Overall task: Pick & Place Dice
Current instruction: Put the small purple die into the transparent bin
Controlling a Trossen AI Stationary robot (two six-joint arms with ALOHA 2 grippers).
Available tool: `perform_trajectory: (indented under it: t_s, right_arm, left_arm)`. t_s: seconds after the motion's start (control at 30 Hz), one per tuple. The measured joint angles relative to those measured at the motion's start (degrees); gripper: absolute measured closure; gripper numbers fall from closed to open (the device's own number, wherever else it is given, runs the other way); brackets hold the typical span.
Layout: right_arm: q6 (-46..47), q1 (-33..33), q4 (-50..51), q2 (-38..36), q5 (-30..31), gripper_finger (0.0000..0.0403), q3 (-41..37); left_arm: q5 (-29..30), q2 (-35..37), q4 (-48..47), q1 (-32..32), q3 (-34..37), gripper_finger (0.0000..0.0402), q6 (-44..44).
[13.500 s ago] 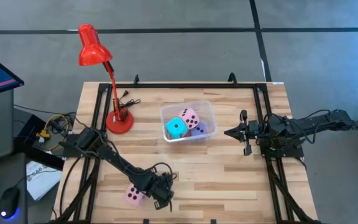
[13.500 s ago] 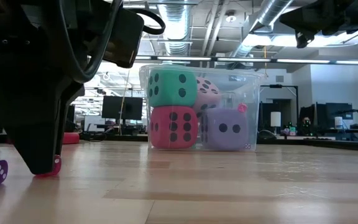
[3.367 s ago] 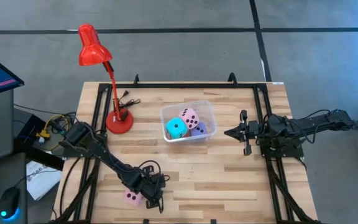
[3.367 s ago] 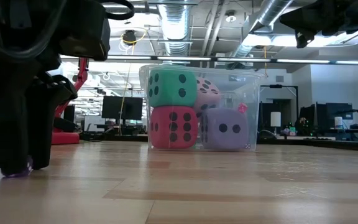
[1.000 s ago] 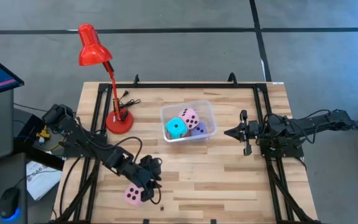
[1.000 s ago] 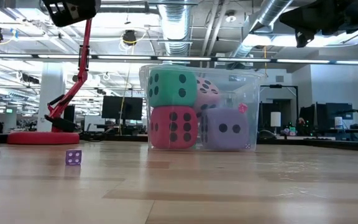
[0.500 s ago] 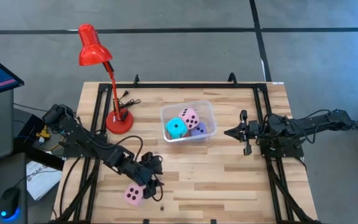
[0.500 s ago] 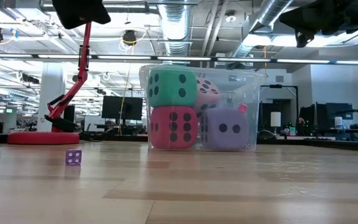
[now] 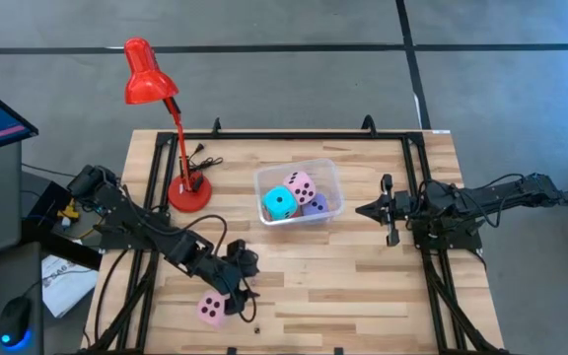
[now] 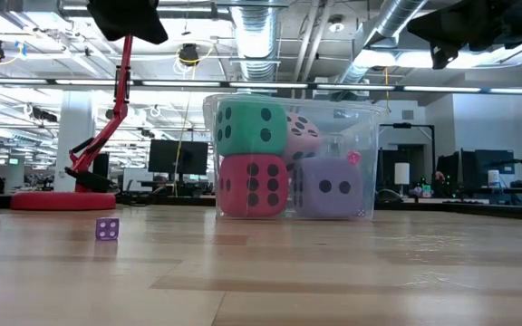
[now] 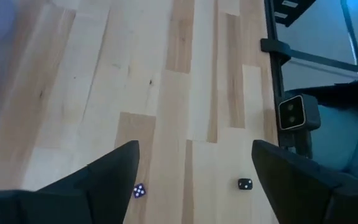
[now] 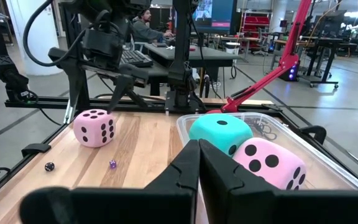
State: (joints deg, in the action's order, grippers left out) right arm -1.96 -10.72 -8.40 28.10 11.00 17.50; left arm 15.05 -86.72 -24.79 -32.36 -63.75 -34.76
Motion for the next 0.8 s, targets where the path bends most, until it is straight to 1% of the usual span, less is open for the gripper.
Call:
perform_trajectory:
  t_s: [0.13, 0.23, 0.37, 0.53, 0.6, 0.73, 0.8]
  right_arm:
    - [0.0, 0.0, 0.0, 0.0, 0.0, 0.0398, 0.0]
    - [0.0, 0.0, 0.0, 0.0, 0.0, 0.0398, 0.0]
    - [0.0, 0.0, 0.0, 0.0, 0.0, 0.0398, 0.0]
    - [0.0, 0.0, 0.0, 0.0, 0.0, 0.0398, 0.0]
    - [0.0, 0.0, 0.0, 0.0, 0.0, 0.0398, 0.0]
    - [0.0, 0.0, 0.0, 0.0, 0.0, 0.0398, 0.0]
    - [0.0, 0.0, 0.0, 0.0, 0.0, 0.0398, 0.0]
  left_arm:
    - [2.5, 0.0, -0.3, 0.0, 0.0, 0.0103, -0.6]
    - [2.9, 0.0, -0.1, 0.0, 0.1, 0.0103, -0.6]
    - [3.0, 0.0, 1.9, -0.1, 3.0, 0.0103, -0.8]
    - [2.9, -0.1, 8.5, -0.4, 8.3, 0.0103, -4.1]
    - [3.0, -0.1, 11.8, -0.4, 9.3, 0.0103, -4.1]
    - [4.3, -0.1, 12.5, -0.4, 10.5, 0.0103, -4.2]
    - [4.6, -0.1, 14.9, -0.3, 10.5, 0.0103, -4.4]
